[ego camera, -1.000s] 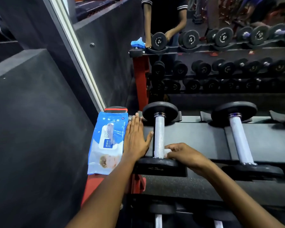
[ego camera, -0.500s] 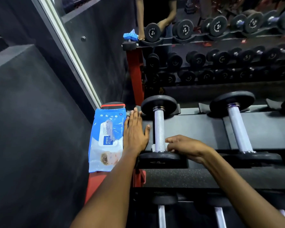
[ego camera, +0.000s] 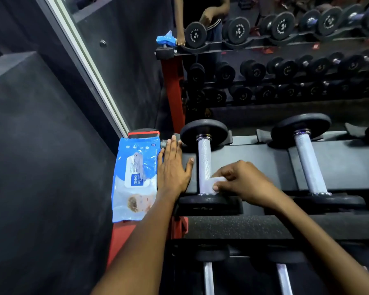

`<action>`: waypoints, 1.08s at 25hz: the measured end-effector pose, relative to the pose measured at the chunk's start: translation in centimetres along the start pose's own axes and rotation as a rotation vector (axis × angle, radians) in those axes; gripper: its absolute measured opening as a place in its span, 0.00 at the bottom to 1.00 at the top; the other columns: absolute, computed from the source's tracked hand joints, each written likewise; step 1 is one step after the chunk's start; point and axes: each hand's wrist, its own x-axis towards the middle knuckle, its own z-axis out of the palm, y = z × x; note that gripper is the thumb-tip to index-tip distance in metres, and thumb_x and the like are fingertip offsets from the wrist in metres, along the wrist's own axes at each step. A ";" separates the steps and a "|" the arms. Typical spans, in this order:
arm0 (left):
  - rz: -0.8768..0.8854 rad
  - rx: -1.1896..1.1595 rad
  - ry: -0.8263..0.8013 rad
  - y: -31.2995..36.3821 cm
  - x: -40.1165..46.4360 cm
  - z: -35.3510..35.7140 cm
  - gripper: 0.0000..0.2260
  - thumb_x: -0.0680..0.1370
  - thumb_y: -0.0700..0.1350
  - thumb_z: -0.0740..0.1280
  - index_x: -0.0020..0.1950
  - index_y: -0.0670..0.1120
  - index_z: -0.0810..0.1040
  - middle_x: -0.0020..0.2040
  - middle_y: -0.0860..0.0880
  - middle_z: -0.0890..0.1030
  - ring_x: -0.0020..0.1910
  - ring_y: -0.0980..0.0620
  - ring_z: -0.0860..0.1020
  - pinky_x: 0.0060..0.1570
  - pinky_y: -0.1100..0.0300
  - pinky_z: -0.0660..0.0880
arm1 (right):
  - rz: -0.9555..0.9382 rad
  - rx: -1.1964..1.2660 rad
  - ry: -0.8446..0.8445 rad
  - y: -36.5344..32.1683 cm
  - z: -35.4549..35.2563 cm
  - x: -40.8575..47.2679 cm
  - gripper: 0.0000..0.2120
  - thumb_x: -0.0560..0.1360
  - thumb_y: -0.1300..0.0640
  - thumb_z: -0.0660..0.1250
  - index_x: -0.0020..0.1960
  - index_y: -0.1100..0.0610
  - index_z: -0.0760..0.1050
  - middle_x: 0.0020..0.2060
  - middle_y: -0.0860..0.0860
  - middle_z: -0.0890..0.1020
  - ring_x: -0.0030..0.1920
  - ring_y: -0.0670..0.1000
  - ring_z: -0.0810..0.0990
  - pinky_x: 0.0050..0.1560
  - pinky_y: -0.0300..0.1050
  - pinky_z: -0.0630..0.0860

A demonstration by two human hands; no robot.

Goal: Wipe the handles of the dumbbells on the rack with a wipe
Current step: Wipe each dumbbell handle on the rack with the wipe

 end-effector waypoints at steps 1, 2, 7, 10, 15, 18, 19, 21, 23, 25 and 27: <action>0.004 0.008 -0.006 -0.1 0.0 0.1 0.36 0.76 0.62 0.41 0.79 0.43 0.56 0.80 0.48 0.50 0.79 0.52 0.48 0.74 0.58 0.40 | -0.132 0.003 -0.008 -1.1 -0.4 0.2 0.07 0.71 0.58 0.71 0.49 0.53 0.83 0.41 0.50 0.85 0.42 0.48 0.80 0.45 0.42 0.74; 0.011 0.022 -0.012 -0.1 0.2 0.1 0.37 0.75 0.62 0.40 0.78 0.43 0.56 0.80 0.48 0.49 0.79 0.52 0.48 0.74 0.57 0.41 | -0.259 -0.056 -0.040 -2.2 -0.4 0.7 0.08 0.72 0.57 0.70 0.51 0.52 0.83 0.41 0.48 0.84 0.42 0.47 0.78 0.46 0.39 0.72; 0.001 0.012 0.016 0.1 0.0 0.0 0.36 0.76 0.62 0.43 0.78 0.43 0.58 0.80 0.48 0.51 0.79 0.52 0.49 0.74 0.59 0.40 | -0.506 -0.437 -0.337 -2.3 -0.8 2.0 0.14 0.76 0.60 0.64 0.58 0.48 0.80 0.37 0.40 0.63 0.41 0.40 0.64 0.42 0.28 0.61; -0.004 0.000 0.023 0.2 0.1 -0.2 0.36 0.76 0.62 0.43 0.78 0.44 0.57 0.80 0.49 0.51 0.79 0.52 0.49 0.74 0.59 0.40 | -0.463 -0.369 -0.324 -1.6 -1.0 1.9 0.15 0.76 0.60 0.65 0.58 0.46 0.80 0.37 0.42 0.64 0.39 0.38 0.65 0.41 0.27 0.62; 0.000 0.005 0.024 0.1 0.0 -0.1 0.35 0.76 0.62 0.44 0.78 0.43 0.59 0.80 0.48 0.53 0.78 0.51 0.51 0.74 0.58 0.42 | -0.425 -0.294 -0.326 -0.2 -1.2 1.2 0.16 0.75 0.60 0.66 0.58 0.42 0.79 0.42 0.47 0.73 0.41 0.40 0.69 0.42 0.29 0.64; -0.003 0.010 0.016 0.1 0.2 -0.1 0.35 0.76 0.62 0.43 0.78 0.43 0.59 0.80 0.48 0.52 0.78 0.52 0.50 0.74 0.58 0.42 | -0.432 -0.351 -0.332 -0.9 -1.0 1.7 0.15 0.76 0.59 0.64 0.59 0.44 0.78 0.37 0.45 0.66 0.39 0.41 0.66 0.40 0.32 0.63; -0.004 0.012 0.014 0.2 0.1 -0.2 0.36 0.76 0.62 0.43 0.78 0.43 0.59 0.80 0.48 0.51 0.78 0.52 0.50 0.74 0.59 0.41 | -0.449 -0.367 -0.334 -1.4 -0.4 1.8 0.16 0.77 0.59 0.63 0.60 0.44 0.78 0.37 0.45 0.65 0.38 0.41 0.65 0.40 0.33 0.61; -0.005 0.007 0.022 0.2 0.0 -0.2 0.36 0.76 0.62 0.43 0.78 0.44 0.59 0.80 0.49 0.51 0.78 0.52 0.50 0.74 0.59 0.40 | -0.446 -0.352 -0.354 -1.3 -0.3 1.3 0.17 0.77 0.60 0.63 0.61 0.44 0.77 0.38 0.45 0.66 0.38 0.39 0.65 0.40 0.31 0.61; -0.008 0.001 0.021 0.2 0.1 -0.1 0.35 0.76 0.62 0.44 0.78 0.44 0.59 0.80 0.49 0.51 0.78 0.53 0.50 0.74 0.60 0.39 | -0.386 -0.366 -0.395 0.5 -2.1 0.3 0.17 0.76 0.60 0.64 0.61 0.44 0.77 0.42 0.46 0.73 0.41 0.38 0.69 0.43 0.27 0.63; -0.009 -0.002 0.029 0.2 0.1 -0.1 0.35 0.76 0.62 0.44 0.78 0.44 0.59 0.80 0.49 0.51 0.78 0.53 0.50 0.73 0.61 0.39 | -0.249 -0.470 -0.373 2.3 -3.3 0.0 0.15 0.76 0.60 0.64 0.59 0.47 0.79 0.49 0.49 0.81 0.48 0.42 0.76 0.46 0.27 0.65; -0.005 -0.002 0.029 0.2 0.1 -0.2 0.35 0.76 0.62 0.44 0.78 0.44 0.59 0.80 0.49 0.51 0.78 0.53 0.50 0.73 0.61 0.39 | -0.078 -0.284 -0.164 3.0 -2.5 0.7 0.13 0.75 0.63 0.64 0.55 0.54 0.81 0.44 0.48 0.84 0.47 0.46 0.80 0.42 0.31 0.70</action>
